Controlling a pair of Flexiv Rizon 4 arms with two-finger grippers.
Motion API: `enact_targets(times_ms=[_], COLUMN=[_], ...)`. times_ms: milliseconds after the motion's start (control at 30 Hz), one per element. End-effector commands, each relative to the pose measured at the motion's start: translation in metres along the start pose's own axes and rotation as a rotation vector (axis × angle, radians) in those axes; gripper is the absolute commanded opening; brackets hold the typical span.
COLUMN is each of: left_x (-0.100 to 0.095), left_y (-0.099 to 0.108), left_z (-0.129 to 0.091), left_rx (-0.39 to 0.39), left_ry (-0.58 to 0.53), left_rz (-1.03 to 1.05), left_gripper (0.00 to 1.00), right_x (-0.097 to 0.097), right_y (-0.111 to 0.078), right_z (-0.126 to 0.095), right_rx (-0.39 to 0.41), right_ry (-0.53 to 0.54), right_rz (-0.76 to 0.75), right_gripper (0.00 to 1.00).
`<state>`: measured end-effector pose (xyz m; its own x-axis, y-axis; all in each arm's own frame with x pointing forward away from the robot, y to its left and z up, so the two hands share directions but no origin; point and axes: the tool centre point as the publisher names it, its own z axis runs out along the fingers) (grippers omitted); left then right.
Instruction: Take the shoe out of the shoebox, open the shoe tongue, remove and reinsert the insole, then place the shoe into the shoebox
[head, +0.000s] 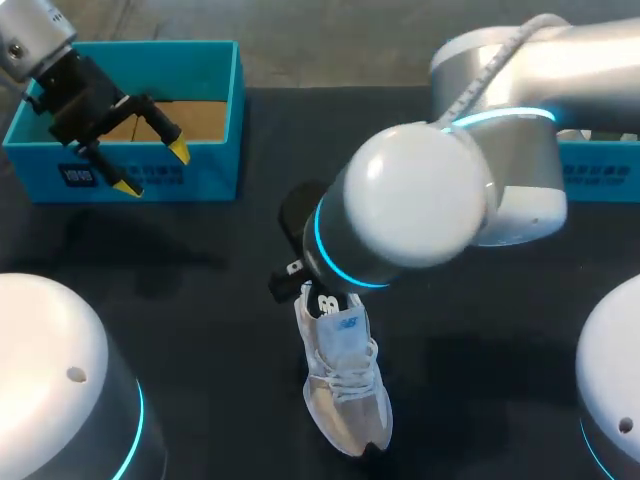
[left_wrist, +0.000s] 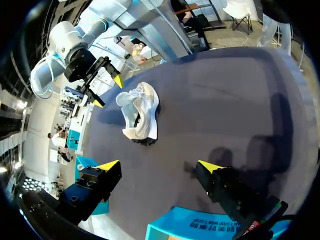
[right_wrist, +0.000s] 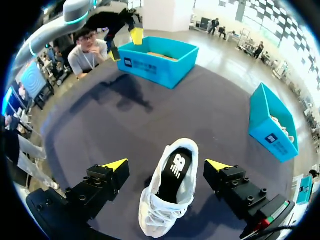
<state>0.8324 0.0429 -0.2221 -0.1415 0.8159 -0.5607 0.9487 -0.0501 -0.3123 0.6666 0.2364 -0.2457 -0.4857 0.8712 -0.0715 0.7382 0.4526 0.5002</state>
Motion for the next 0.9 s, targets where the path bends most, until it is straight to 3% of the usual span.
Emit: enact_targets(times_ms=[33,67,100,200,300,900], left_x=[0.0,0.0,0.0,0.0,0.0,0.0], left_y=[-0.001,-0.001,-0.001,-0.001,-0.001,-0.001], left_z=[0.0,0.0,0.0,0.0,0.0,0.0], left_rx=[-0.001,-0.001,-0.001,-0.001,-0.001,-0.001], left_ry=[0.002,0.002,0.002,0.002,0.002,0.002], left_rz=[0.0,0.0,0.0,0.0,0.0,0.0], left_gripper=[1.0,1.0,1.0,1.0,1.0,1.0], right_x=[0.005,0.004,0.004,0.0,-0.005,-0.015], right_y=[-0.008,-0.009,-0.011,-0.015,-0.017,-0.013], right_z=[0.008,0.008,0.009,0.011,0.014,0.069], right_rx=[-0.012,-0.011,-0.012,-0.025,-0.057,-0.001], right_ry=[-0.044,-0.043,-0.041,-0.03,-0.009,0.036], right_rz=[0.014,0.014,0.016,0.026,0.027,0.079], right_gripper=[0.84,0.7,0.66,0.66,0.49,0.3])
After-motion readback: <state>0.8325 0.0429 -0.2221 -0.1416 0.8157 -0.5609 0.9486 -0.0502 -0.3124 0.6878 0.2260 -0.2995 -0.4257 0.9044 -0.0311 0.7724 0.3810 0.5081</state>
